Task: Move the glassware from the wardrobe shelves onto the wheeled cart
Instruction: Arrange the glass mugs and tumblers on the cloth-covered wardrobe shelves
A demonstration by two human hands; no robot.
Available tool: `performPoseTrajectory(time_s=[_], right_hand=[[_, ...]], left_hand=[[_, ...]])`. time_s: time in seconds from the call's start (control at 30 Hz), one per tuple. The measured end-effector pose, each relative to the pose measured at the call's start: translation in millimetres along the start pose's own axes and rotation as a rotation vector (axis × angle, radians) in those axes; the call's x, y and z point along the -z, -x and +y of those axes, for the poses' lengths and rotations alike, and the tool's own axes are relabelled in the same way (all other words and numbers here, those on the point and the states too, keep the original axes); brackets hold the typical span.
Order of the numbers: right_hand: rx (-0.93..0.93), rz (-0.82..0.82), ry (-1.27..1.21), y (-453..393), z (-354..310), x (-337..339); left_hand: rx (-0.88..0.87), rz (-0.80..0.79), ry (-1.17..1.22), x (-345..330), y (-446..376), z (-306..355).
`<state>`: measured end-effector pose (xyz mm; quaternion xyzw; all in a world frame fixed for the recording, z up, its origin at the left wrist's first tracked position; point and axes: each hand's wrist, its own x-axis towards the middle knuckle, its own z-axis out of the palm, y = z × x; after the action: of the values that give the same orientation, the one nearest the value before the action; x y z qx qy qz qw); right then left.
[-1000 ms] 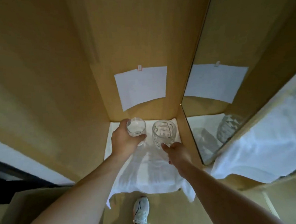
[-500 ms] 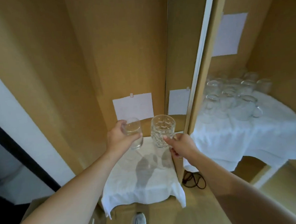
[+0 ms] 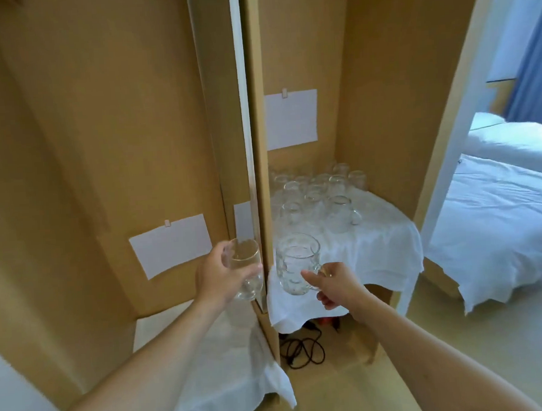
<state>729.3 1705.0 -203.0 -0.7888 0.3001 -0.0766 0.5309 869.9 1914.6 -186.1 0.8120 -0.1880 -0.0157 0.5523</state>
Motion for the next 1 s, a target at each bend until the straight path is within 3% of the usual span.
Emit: performPoseTrajectory(time_s=[0.27,0.57,1.0], right_hand=[[-0.062,0.201,-0.057,16,21,68],[-0.158,0.341,-0.147,-10,42,136],[-0.178,0.453,-0.165,-123,51,215]], left_hand=[[-0.063,-0.227,0.118,-76,-15,46],[-0.126,-0.285,0.042,-163,-50,84],[-0.089,-0.323,0.079,-261,-141,120]])
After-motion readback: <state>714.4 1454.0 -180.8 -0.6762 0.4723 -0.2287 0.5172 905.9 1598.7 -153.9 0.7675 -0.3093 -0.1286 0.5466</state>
